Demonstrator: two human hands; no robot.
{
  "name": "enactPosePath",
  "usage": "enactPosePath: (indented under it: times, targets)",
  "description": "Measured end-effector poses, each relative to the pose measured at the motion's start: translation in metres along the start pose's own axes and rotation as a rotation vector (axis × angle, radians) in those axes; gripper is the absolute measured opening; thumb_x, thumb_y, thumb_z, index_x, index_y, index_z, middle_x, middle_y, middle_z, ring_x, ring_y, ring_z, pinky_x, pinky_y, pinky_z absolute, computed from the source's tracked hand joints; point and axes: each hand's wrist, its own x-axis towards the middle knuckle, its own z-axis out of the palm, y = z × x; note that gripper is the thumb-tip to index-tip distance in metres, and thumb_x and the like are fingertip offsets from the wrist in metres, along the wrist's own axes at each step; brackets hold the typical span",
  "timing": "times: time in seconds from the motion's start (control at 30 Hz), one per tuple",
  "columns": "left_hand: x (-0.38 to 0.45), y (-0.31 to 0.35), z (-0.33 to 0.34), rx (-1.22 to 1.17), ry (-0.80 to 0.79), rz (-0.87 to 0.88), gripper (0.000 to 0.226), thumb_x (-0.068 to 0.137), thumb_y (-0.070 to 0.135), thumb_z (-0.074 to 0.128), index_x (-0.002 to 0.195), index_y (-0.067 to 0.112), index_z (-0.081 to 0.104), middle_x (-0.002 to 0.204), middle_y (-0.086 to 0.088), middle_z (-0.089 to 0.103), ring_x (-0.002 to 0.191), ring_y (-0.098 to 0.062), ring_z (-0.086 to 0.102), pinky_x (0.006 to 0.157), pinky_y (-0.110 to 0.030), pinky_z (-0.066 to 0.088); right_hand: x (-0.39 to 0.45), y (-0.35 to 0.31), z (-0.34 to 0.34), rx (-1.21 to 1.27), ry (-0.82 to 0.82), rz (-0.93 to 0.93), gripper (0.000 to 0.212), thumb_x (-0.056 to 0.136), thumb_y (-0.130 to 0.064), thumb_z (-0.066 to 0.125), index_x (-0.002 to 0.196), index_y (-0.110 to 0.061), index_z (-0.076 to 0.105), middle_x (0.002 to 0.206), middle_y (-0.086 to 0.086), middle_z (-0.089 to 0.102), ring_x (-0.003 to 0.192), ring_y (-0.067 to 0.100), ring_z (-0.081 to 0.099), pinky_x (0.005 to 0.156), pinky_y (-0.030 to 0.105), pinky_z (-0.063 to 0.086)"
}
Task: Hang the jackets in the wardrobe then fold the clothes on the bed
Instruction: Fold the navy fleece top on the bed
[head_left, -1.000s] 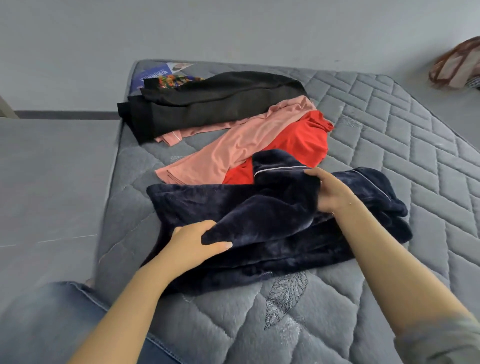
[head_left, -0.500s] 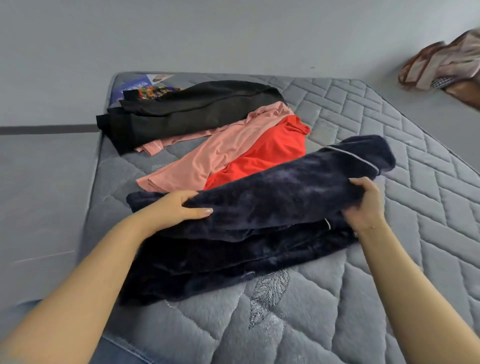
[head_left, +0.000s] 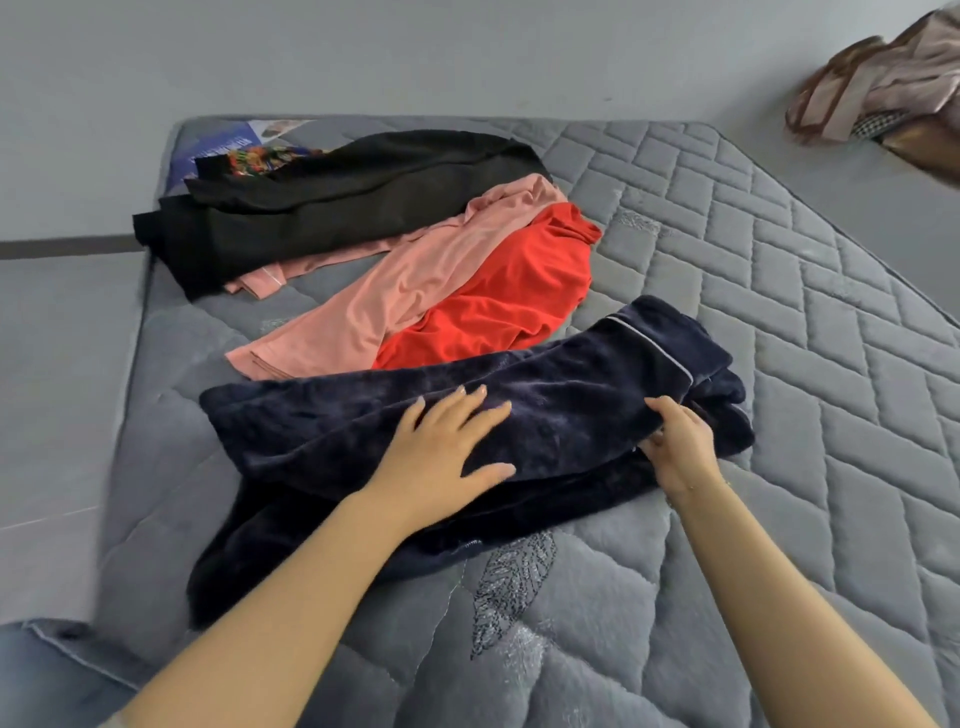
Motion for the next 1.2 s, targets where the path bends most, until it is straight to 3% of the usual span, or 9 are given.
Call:
enactPosePath:
  times: [0.1,0.2,0.43,0.53,0.67,0.77,1.0,1.1,1.2]
  targets:
    - [0.000,-0.008,0.030,-0.026,-0.111,-0.030,0.054,0.097,0.063,0.009,0.150,0.054,0.010,0.164,0.013,-0.001,0.149,-0.005,-0.011,0.120,-0.039,-0.014,-0.005,0.020,-0.013,0.009,0.163,-0.115,0.019,0.084,-0.015,0.065,0.077,-0.018,0.048,0.069,-0.004,0.051,0.063,0.011,0.051,0.057,0.026,0.048]
    - [-0.002,-0.024,0.037,-0.072,-0.081,0.005,0.057,0.091,0.066,-0.008,0.144,0.063,0.014,0.163,0.018,0.000,0.146,0.002,-0.013,0.118,-0.033,-0.018,-0.004,0.027,-0.023,0.091,0.058,-0.007,0.010,0.088,-0.011,0.064,0.089,-0.016,0.055,0.082,0.002,0.059,0.073,0.014,0.057,0.068,0.029,0.052]
    - [0.003,-0.014,0.035,-0.166,-0.072,-0.062,0.056,0.091,0.068,0.013,0.118,0.051,0.058,0.161,0.020,0.009,0.147,0.003,-0.007,0.118,-0.036,-0.018,0.026,-0.005,-0.060,0.199,0.301,0.170,0.042,0.082,-0.032,0.066,0.121,-0.019,0.057,0.119,-0.001,0.064,0.096,0.017,0.058,0.078,0.031,0.049]
    - [0.001,-0.002,0.043,-0.155,0.011,-0.111,0.031,0.097,0.056,0.031,0.102,0.041,0.058,0.160,0.018,0.017,0.150,-0.005,-0.002,0.117,-0.038,-0.020,0.037,0.000,-0.076,0.266,0.140,0.281,0.031,0.086,-0.039,0.067,0.112,-0.024,0.063,0.129,0.000,0.064,0.110,0.014,0.061,0.096,0.034,0.049]
    - [-0.012,0.001,0.056,-0.110,0.105,-0.067,0.023,0.098,0.047,0.043,0.111,0.036,0.059,0.160,0.017,0.015,0.150,-0.004,-0.003,0.115,-0.033,-0.023,0.044,0.005,-0.074,0.338,-0.262,0.377,0.058,0.077,-0.060,0.073,0.124,-0.026,0.066,0.123,0.002,0.069,0.115,0.022,0.065,0.093,0.039,0.053]
    - [-0.011,0.001,0.054,-0.205,0.104,-0.064,0.016,0.097,0.042,0.051,0.109,0.037,0.061,0.156,0.022,0.016,0.146,0.003,-0.002,0.116,-0.030,-0.021,0.052,0.001,-0.061,0.226,-0.350,0.357,0.041,0.086,-0.046,0.068,0.119,-0.022,0.071,0.125,0.005,0.067,0.120,0.024,0.061,0.090,0.037,0.053]
    - [-0.027,-0.004,0.024,-0.625,0.159,-0.227,0.037,0.098,0.028,0.056,0.127,0.050,0.049,0.140,0.033,0.041,0.126,0.029,0.024,0.117,-0.018,0.011,0.038,-0.033,-0.029,0.207,-0.531,0.082,0.039,0.084,-0.026,0.070,0.120,-0.011,0.068,0.122,0.010,0.067,0.115,0.025,0.063,0.090,0.035,0.054]
    - [-0.042,-0.006,0.008,-1.200,0.272,-0.435,0.030,0.101,0.022,0.051,0.129,0.034,0.056,0.129,0.014,0.064,0.124,0.001,0.054,0.110,-0.027,0.036,0.007,-0.056,-0.007,0.038,-0.598,-0.108,0.050,0.080,-0.023,0.075,0.128,-0.014,0.063,0.130,0.011,0.064,0.119,0.028,0.062,0.096,0.040,0.053]
    - [-0.054,-0.029,-0.012,-1.792,0.367,-0.547,0.037,0.100,0.034,0.046,0.135,0.024,0.053,0.131,-0.004,0.064,0.122,-0.018,0.060,0.104,-0.040,0.043,-0.036,-0.064,0.024,-0.097,-0.723,-0.263,0.045,0.077,-0.019,0.079,0.121,-0.020,0.066,0.121,0.006,0.069,0.112,0.025,0.066,0.088,0.036,0.055]
